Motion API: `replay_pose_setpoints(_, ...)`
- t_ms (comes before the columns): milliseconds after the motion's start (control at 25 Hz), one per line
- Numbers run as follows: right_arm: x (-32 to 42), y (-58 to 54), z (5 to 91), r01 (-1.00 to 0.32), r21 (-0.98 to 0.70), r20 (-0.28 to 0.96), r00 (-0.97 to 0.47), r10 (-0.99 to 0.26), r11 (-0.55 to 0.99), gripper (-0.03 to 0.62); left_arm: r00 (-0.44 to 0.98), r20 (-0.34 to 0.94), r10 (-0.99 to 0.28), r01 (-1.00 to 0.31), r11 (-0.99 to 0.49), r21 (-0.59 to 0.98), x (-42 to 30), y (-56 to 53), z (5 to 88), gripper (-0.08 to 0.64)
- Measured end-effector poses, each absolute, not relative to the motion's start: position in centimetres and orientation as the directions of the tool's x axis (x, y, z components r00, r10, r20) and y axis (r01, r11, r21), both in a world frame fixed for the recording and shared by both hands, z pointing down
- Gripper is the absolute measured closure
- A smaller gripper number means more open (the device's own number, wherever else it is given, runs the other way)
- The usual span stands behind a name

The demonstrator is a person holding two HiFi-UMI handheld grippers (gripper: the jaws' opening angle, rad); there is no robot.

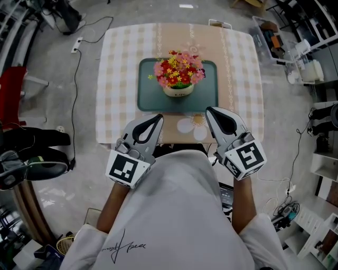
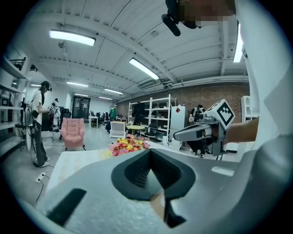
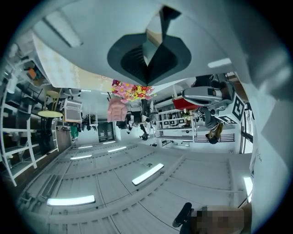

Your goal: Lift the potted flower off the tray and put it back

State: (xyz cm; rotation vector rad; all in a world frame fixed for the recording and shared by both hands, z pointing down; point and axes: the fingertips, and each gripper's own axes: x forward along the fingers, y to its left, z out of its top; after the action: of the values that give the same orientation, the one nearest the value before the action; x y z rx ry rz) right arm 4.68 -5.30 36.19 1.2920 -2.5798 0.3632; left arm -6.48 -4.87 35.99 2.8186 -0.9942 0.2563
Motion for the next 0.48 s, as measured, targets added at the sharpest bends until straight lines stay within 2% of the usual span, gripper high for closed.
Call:
replay_pose_setpoints(400, 4.2, -5.2, 36.3, -0.803, -0.106, 0.322, -0.585, -0.744, 0.586, 0.588, 0.767, 0.195, -0.612, -0.633, -0.771, 0.072, -7.1, -5.0, 36.1, 0.560)
replay_pose_setpoints(480, 4.1, -5.2, 36.3, -0.803, -0.104, 0.322, -0.586, -0.744, 0.588, 0.588, 0.762, 0.229, -0.605, -0.634, -0.769, 0.077, -7.5, -4.7, 37.0, 0.560)
